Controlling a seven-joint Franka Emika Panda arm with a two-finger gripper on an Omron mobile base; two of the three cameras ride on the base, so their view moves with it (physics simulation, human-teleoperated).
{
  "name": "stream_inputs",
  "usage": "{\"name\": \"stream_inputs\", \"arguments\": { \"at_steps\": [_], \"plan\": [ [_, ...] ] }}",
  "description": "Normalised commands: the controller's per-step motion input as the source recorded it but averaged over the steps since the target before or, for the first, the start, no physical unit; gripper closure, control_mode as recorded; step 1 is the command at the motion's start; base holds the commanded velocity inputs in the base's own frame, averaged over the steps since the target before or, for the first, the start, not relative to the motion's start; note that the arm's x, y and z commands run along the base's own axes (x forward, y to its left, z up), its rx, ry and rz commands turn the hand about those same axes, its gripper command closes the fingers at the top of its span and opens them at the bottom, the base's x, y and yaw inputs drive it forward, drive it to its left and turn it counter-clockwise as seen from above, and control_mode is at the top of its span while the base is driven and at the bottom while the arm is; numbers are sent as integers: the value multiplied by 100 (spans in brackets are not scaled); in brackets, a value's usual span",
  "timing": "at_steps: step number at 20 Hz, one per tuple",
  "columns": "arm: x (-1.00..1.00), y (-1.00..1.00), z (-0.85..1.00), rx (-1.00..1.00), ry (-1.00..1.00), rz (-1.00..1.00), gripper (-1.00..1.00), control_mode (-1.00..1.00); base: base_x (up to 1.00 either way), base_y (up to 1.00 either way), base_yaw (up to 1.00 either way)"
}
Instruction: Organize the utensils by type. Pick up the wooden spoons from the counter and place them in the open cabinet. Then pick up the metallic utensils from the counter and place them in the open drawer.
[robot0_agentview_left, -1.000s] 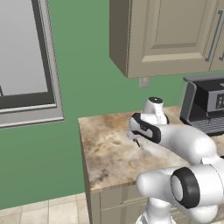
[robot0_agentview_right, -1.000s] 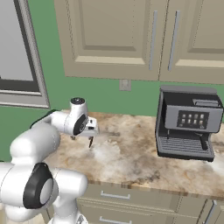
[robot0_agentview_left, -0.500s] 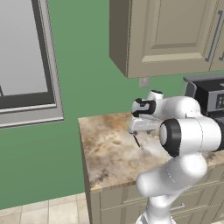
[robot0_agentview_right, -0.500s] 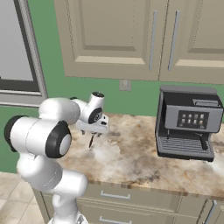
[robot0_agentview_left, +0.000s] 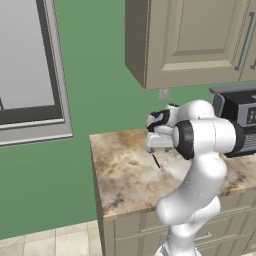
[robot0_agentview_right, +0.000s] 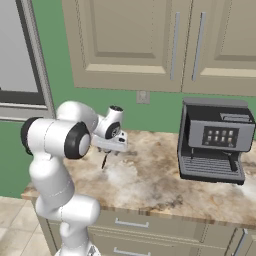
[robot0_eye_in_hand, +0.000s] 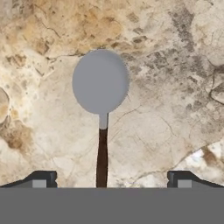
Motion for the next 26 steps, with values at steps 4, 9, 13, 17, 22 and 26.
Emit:
{"name": "stream_inputs", "arguments": {
  "at_steps": [4,9,13,17,22,26],
  "plan": [
    [29,0,-26,0,0,-8,-100,-100,0,0,0],
    [9,12,-15,0,0,-7,-100,-100,0,0,0],
    [2,21,-11,0,0,-7,-100,-100,0,0,0],
    [0,20,-13,-2,0,-5,-100,-100,0,0,0],
    [0,9,-16,-6,0,-3,-100,-100,0,0,0],
    [0,0,-16,-11,0,0,-100,-100,0,0,0]
  ]
}}
